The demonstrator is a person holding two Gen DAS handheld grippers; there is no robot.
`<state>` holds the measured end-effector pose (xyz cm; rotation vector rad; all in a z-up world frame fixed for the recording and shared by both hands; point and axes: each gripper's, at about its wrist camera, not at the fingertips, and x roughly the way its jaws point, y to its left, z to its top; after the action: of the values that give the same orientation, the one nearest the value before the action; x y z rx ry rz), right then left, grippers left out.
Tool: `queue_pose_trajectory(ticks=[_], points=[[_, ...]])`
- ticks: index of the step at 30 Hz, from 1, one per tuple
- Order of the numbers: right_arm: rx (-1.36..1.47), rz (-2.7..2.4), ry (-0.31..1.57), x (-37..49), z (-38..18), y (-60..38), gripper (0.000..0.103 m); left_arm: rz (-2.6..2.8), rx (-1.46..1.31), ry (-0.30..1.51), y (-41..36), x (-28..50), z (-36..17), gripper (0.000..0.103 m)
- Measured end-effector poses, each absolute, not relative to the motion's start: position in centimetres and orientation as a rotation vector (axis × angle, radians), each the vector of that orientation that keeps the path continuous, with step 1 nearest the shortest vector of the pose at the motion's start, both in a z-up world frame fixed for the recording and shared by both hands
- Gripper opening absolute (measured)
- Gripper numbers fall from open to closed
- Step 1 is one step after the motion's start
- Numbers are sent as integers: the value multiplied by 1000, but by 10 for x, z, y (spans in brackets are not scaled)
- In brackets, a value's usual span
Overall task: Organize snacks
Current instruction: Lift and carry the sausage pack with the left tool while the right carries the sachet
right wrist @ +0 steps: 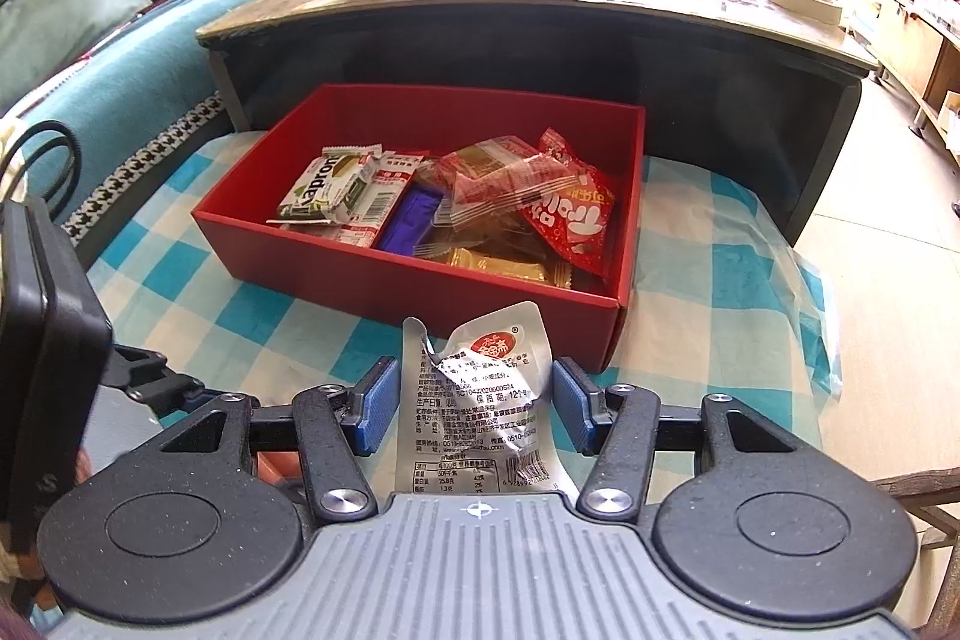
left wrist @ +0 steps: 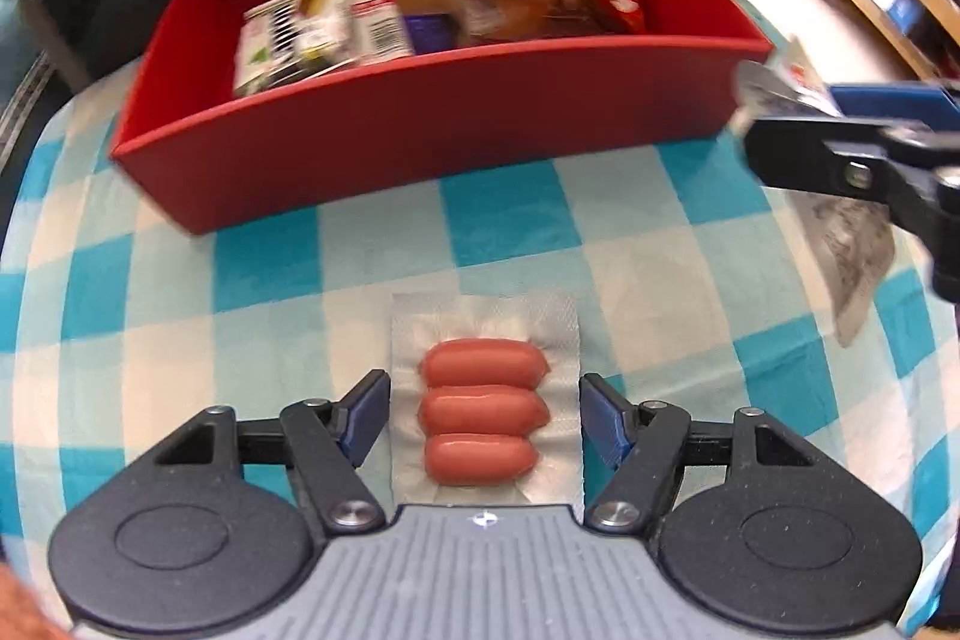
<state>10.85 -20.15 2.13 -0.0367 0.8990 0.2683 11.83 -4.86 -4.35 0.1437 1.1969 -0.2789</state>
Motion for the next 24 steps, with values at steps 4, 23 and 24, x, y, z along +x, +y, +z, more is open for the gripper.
queue_pose_trajectory(ticks=[4,23,24], points=[[-29,270,882,107,26,-203,63,-263,112,1180,-41,117,-37,97],[-55,255,850,112,31,-197,63,-225,57,1035,-31,130,8,97],[-58,254,845,113,32,-196,63,-223,53,1029,-31,131,10,97]])
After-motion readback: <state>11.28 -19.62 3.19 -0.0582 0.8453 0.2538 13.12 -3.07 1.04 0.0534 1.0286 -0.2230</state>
